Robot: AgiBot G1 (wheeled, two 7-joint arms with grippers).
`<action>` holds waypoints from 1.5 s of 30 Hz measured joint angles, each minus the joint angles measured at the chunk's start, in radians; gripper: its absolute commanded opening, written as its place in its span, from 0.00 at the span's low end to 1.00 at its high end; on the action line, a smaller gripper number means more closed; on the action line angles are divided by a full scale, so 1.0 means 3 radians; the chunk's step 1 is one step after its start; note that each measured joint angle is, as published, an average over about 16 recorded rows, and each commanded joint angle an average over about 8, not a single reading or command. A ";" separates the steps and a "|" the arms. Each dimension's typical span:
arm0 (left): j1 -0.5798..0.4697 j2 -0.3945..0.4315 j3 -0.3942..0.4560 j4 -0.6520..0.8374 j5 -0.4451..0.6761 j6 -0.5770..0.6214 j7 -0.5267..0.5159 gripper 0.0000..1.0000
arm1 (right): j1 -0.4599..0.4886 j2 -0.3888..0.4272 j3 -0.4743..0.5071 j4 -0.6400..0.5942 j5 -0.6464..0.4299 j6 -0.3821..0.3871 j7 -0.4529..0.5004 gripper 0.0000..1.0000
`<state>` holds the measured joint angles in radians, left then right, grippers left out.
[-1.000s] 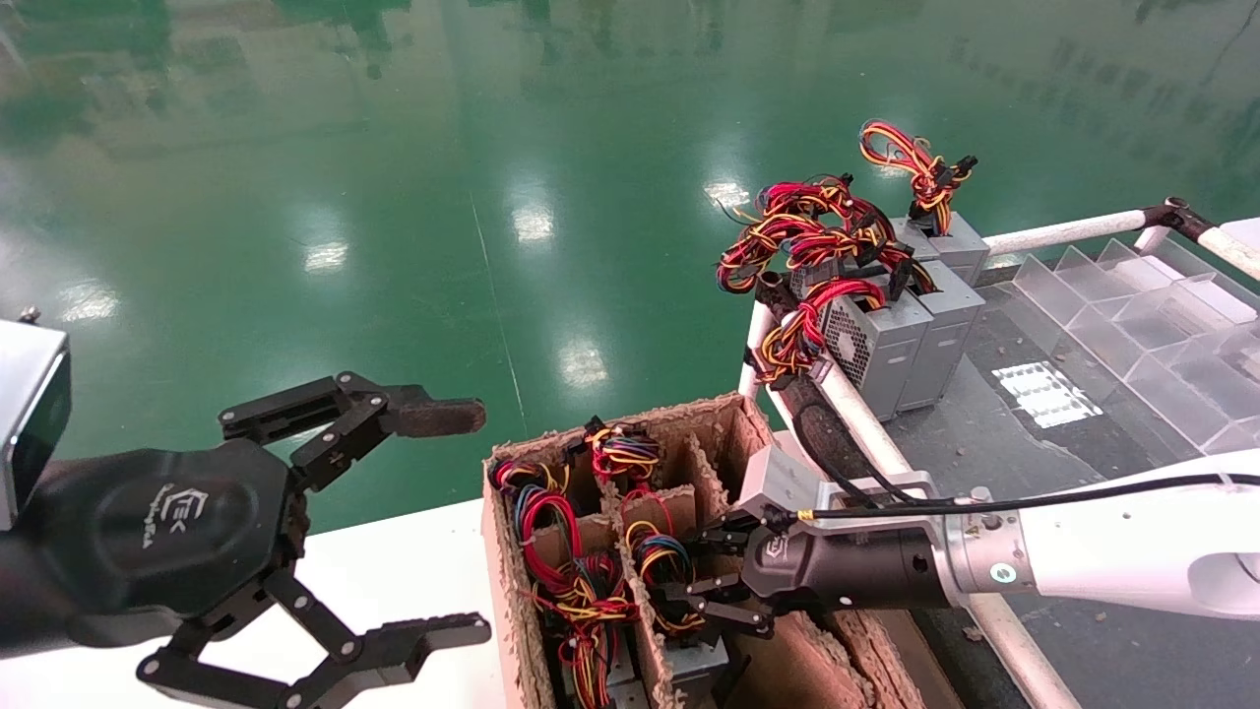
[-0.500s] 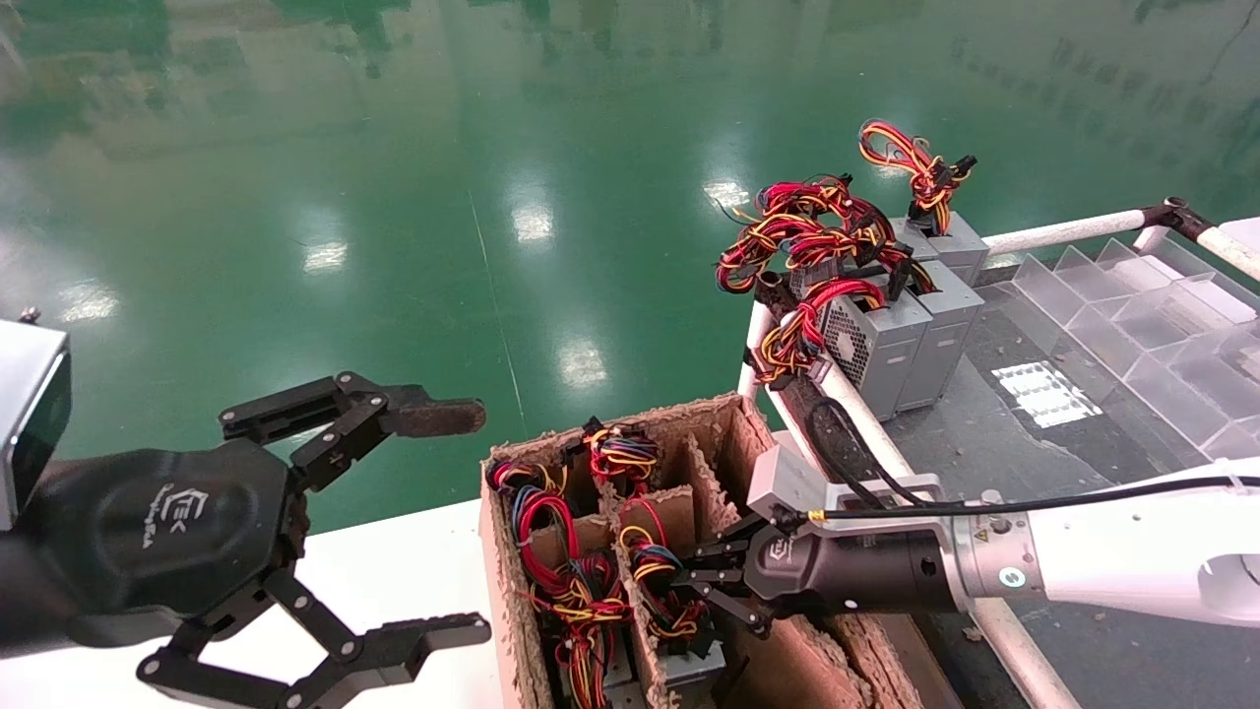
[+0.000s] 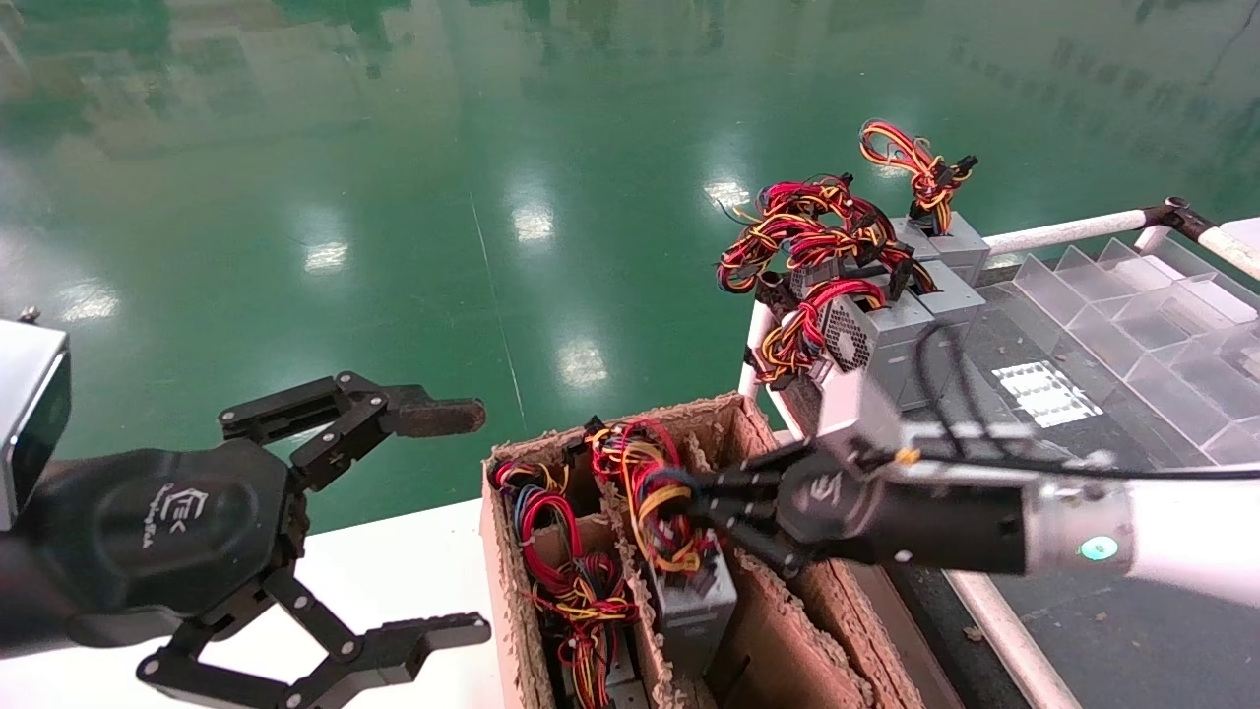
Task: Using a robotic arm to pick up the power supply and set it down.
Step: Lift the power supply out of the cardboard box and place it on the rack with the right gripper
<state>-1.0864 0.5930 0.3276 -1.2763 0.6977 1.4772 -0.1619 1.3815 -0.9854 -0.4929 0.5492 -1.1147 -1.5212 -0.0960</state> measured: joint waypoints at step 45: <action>-0.0001 -0.0002 0.0004 0.0000 -0.0003 -0.0002 0.0002 1.00 | 0.0443 0.1222 0.0510 -0.0424 0.0191 0.0427 -0.0074 0.00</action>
<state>-1.0867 0.5925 0.3288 -1.2763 0.6969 1.4767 -0.1613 1.5146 -0.6188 -0.3401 0.4218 -1.0573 -1.3932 -0.1182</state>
